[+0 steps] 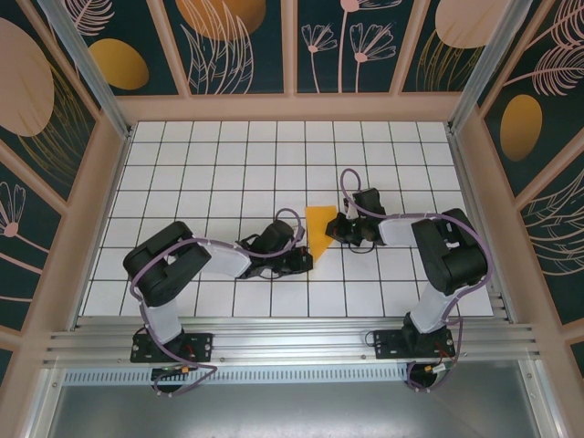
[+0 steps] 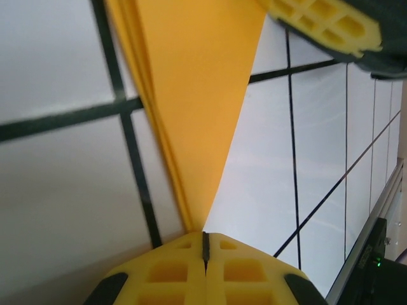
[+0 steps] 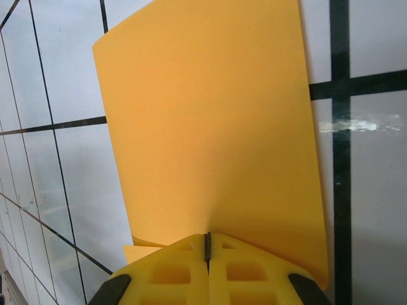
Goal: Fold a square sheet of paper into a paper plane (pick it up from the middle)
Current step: Third fold the triangle at the center of the table.
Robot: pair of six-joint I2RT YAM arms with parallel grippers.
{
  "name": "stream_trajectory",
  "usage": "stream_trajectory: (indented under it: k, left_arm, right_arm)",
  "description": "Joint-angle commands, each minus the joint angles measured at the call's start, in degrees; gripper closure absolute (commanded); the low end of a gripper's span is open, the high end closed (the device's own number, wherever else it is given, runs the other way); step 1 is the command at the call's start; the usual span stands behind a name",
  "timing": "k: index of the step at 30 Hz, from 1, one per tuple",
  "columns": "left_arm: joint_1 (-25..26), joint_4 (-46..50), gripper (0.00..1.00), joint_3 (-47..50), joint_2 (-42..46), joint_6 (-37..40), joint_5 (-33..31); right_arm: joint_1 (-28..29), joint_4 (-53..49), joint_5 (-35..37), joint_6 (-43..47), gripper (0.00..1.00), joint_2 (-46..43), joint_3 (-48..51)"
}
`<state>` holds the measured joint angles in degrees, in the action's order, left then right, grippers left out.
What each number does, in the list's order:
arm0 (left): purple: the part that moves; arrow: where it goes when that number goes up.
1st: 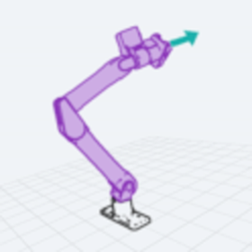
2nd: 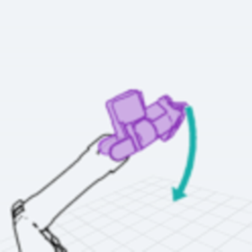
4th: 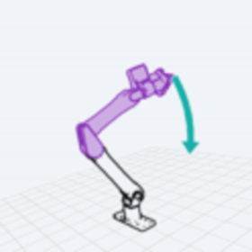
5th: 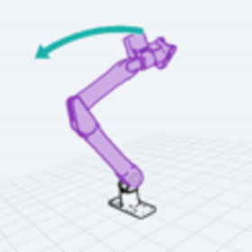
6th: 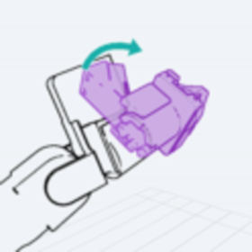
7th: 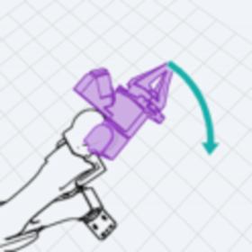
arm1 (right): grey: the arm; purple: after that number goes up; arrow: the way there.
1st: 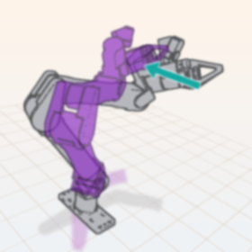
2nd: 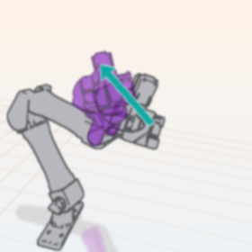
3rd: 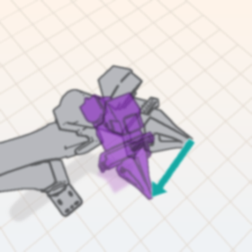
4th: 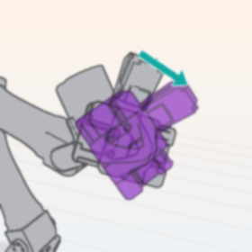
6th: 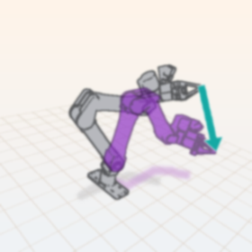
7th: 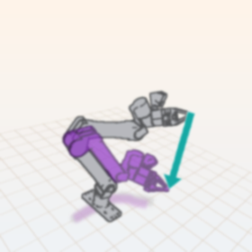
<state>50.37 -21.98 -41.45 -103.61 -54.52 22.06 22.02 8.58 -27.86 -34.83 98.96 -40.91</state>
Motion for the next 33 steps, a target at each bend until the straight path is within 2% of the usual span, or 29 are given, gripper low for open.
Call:
stream_trajectory:
  k: [1,3,6,14,19,25,33]
  left_arm:
    - [0.6,6.8,0.93,1.6,4.7,-0.3,-1.1]
    - [0.6,6.4,0.91,0.5,8.2,-0.5,-3.6]
    - [0.2,5.8,0.9,-3.1,8.6,0.2,-5.5]
    - [-0.1,3.9,0.91,-13.7,-3.6,-0.6,-4.5]
    - [0.0,6.2,0.92,-13.9,-6.1,-0.1,-7.5]
    - [-0.1,6.5,0.92,-12.9,-8.3,-0.3,-6.9]
    - [0.0,7.0,0.97,-7.3,-7.8,-0.4,-8.7]
  right_arm:
    - [0.7,-6.8,6.8,0.7,0.95,3.9,1.8]
    - [0.7,-6.8,6.9,0.6,0.95,3.7,1.8]
    - [0.8,-6.7,6.8,0.5,0.95,3.8,1.7]
    - [0.7,-6.5,6.3,0.1,0.95,3.9,1.3]
    - [0.8,-6.6,6.1,0.1,0.95,3.7,1.0]
    - [0.8,-6.9,5.7,0.2,0.94,3.2,0.4]
    - [0.5,-8.9,4.7,1.8,0.92,-2.1,-3.1]
